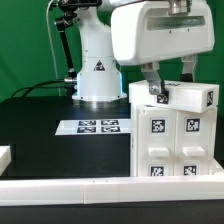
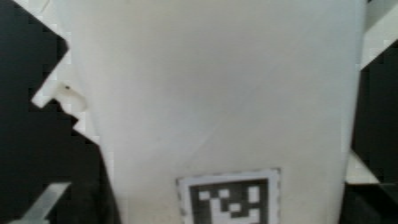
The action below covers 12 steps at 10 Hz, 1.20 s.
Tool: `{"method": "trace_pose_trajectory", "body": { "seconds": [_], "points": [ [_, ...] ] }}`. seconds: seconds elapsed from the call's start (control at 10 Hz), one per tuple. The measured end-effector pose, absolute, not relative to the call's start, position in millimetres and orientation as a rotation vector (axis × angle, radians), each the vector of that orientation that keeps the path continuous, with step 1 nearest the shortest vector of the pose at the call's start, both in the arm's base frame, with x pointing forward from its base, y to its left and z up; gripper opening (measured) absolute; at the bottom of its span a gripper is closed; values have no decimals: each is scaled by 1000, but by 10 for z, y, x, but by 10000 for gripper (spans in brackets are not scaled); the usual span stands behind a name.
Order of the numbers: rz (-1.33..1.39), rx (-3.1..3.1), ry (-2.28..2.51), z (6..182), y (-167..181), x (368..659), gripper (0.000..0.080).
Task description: Assemble cabinet
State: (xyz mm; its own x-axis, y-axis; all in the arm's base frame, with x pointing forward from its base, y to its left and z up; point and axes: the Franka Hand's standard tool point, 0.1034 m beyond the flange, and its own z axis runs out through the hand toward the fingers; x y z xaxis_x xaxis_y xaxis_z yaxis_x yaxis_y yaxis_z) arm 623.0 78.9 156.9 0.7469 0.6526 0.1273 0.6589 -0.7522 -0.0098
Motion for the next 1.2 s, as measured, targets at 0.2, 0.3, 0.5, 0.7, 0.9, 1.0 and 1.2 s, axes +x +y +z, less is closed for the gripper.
{"method": "trace_pose_trajectory", "body": {
  "seconds": [0.2,0.3,0.5,0.7,0.9,1.0,1.2],
  "points": [
    [-177,-2902,-1034,1569,782,6231,557],
    [-177,-2902,-1033,1568,781,6231,558],
    [-170,-2968,-790,1569,783,6231,558],
    [-163,-3012,-556,1571,783,6235,558],
    [-182,-3041,-295,1580,782,6254,559],
    [-193,-3047,-130,1585,780,6255,560],
    [-218,-3037,115,1584,772,6273,560]
  ]
}}
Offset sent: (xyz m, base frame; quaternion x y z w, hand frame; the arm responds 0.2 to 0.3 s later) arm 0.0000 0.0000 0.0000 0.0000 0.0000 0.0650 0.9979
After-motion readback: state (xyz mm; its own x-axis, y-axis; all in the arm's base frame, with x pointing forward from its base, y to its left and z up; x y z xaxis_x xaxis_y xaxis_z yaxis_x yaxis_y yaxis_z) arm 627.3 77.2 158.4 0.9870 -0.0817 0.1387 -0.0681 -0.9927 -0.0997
